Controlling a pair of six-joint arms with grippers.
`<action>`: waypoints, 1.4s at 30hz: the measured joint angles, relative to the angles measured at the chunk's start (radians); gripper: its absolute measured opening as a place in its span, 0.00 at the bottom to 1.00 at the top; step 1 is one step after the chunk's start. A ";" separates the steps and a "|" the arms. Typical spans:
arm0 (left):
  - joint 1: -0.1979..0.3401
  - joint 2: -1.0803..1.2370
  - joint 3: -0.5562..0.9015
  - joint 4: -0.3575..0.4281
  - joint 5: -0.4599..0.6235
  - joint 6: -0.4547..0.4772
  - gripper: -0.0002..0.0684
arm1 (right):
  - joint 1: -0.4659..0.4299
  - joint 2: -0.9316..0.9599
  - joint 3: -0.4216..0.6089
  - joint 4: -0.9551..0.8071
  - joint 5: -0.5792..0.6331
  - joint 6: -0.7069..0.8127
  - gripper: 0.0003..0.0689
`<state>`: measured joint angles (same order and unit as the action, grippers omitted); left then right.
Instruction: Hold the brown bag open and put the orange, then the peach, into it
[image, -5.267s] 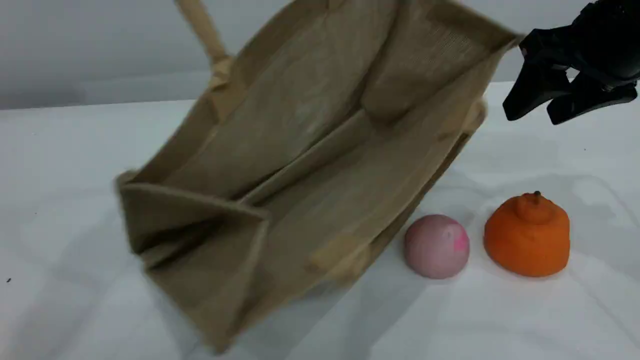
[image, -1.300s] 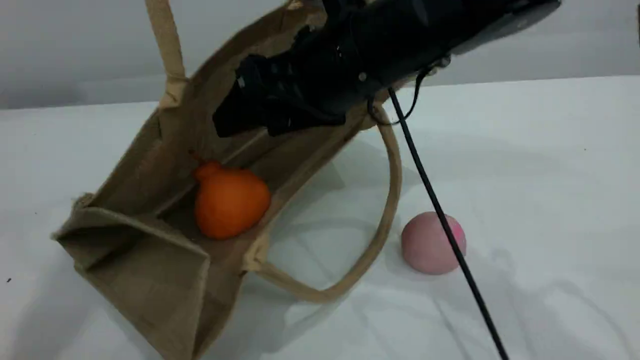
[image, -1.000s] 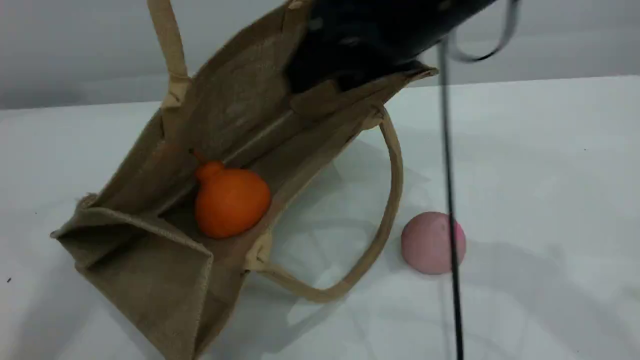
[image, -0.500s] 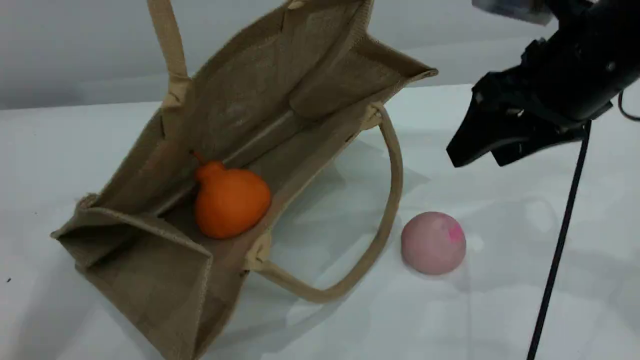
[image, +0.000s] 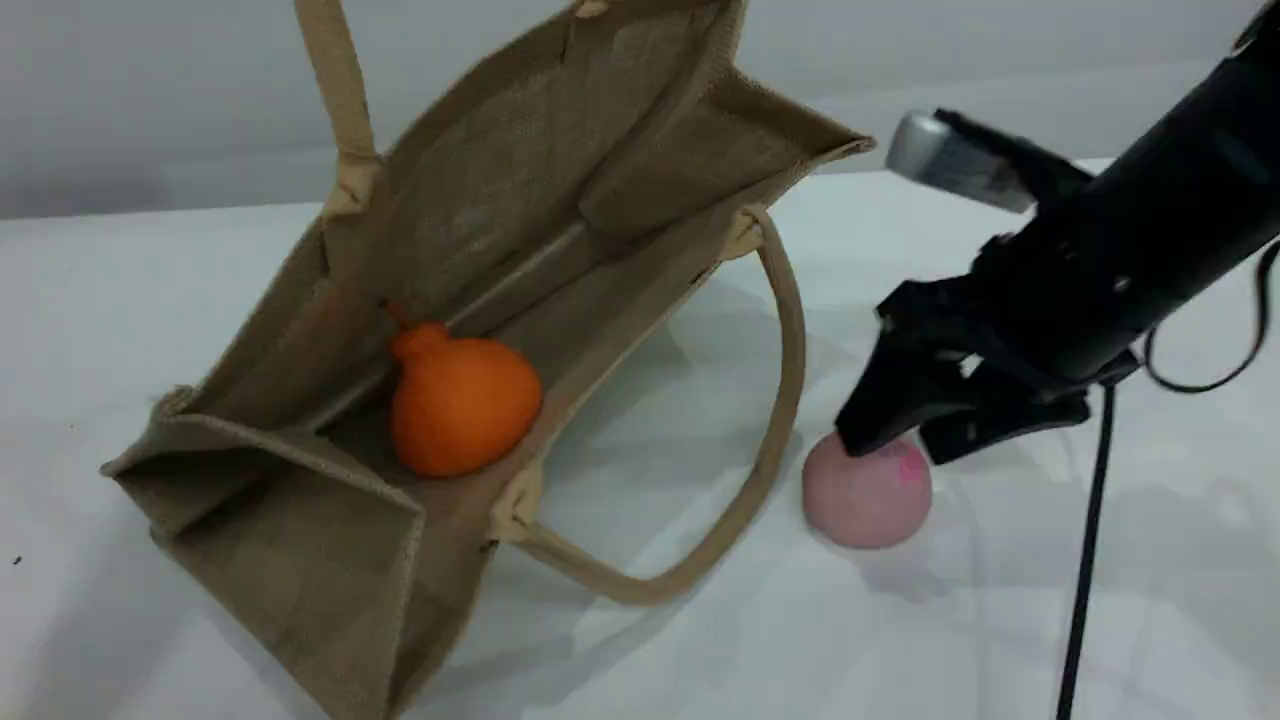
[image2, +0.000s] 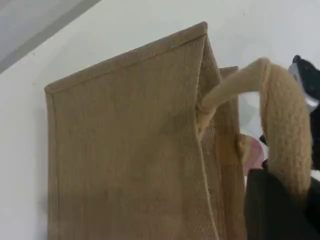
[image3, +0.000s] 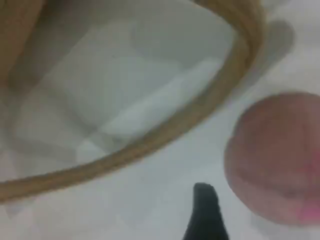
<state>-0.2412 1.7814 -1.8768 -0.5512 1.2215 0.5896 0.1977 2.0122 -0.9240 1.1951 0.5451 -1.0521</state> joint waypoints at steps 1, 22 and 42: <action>0.000 0.000 0.000 0.000 0.000 0.000 0.13 | 0.011 0.003 0.000 0.023 -0.008 -0.025 0.65; 0.000 0.000 0.000 -0.001 0.000 0.000 0.13 | 0.096 0.090 -0.001 0.134 -0.169 -0.086 0.29; 0.000 0.000 0.000 -0.001 0.000 -0.001 0.13 | 0.082 -0.322 -0.001 -0.071 0.219 -0.006 0.02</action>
<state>-0.2412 1.7814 -1.8768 -0.5522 1.2215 0.5886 0.2795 1.6905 -0.9250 1.1239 0.7642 -1.0582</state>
